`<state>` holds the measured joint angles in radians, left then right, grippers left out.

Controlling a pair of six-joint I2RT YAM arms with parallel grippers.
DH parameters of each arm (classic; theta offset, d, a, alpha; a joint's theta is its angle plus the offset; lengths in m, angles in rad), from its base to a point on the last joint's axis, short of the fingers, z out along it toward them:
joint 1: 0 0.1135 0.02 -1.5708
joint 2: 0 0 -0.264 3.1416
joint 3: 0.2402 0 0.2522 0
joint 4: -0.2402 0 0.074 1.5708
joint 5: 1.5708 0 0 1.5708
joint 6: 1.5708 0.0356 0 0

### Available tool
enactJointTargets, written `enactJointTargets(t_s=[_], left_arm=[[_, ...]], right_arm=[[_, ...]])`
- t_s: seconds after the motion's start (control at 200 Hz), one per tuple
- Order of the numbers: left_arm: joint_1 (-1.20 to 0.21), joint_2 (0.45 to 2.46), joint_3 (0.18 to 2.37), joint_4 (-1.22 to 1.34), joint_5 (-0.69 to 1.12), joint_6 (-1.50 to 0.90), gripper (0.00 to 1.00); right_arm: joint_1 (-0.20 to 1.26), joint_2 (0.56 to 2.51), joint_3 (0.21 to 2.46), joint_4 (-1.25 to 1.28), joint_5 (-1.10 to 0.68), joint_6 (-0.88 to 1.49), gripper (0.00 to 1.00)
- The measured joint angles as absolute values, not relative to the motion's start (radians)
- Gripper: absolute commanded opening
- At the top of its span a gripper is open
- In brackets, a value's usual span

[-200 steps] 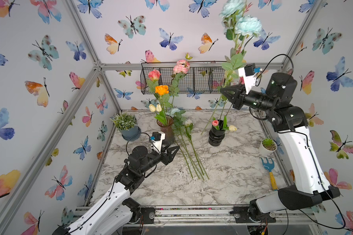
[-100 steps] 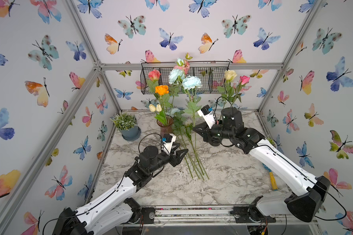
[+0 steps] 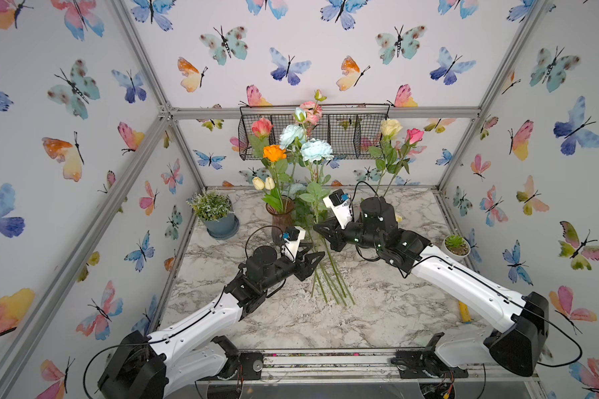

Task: Pick out blue flowers from the vase
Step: Place the flower at the center of the board.

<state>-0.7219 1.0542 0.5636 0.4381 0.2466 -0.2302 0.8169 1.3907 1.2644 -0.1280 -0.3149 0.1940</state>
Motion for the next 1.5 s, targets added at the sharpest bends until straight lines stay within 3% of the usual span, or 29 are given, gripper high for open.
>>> enactJointTargets(t_s=[0.415, 0.571, 0.681, 0.886, 0.951, 1.337, 1.502], left_arm=[[-0.722, 1.065, 0.563, 0.466, 0.250, -0.234, 0.15], [-0.722, 1.066, 0.562, 0.470, 0.257, -0.237, 0.00], [-0.722, 1.066, 0.562, 0.467, 0.258, -0.241, 0.00], [-0.722, 1.056, 0.553, 0.467, 0.259, -0.247, 0.00], [-0.722, 1.051, 0.549, 0.466, 0.258, -0.250, 0.00], [-0.717, 1.034, 0.546, 0.451, 0.215, -0.262, 0.00], [-0.713, 1.042, 0.572, 0.436, 0.206, -0.273, 0.00]], right_arm=[[0.833, 1.393, 1.243, -0.118, -0.294, 0.203, 0.02], [0.833, 1.393, 1.235, -0.116, -0.283, 0.203, 0.02], [0.833, 1.393, 1.232, -0.115, -0.278, 0.206, 0.07], [0.833, 1.389, 1.227, -0.107, -0.254, 0.212, 0.38], [0.833, 1.378, 1.214, -0.098, -0.239, 0.210, 0.43], [0.833, 1.162, 0.941, -0.036, -0.210, 0.218, 0.46], [0.854, 1.176, 0.848, -0.011, -0.236, 0.244, 0.45]])
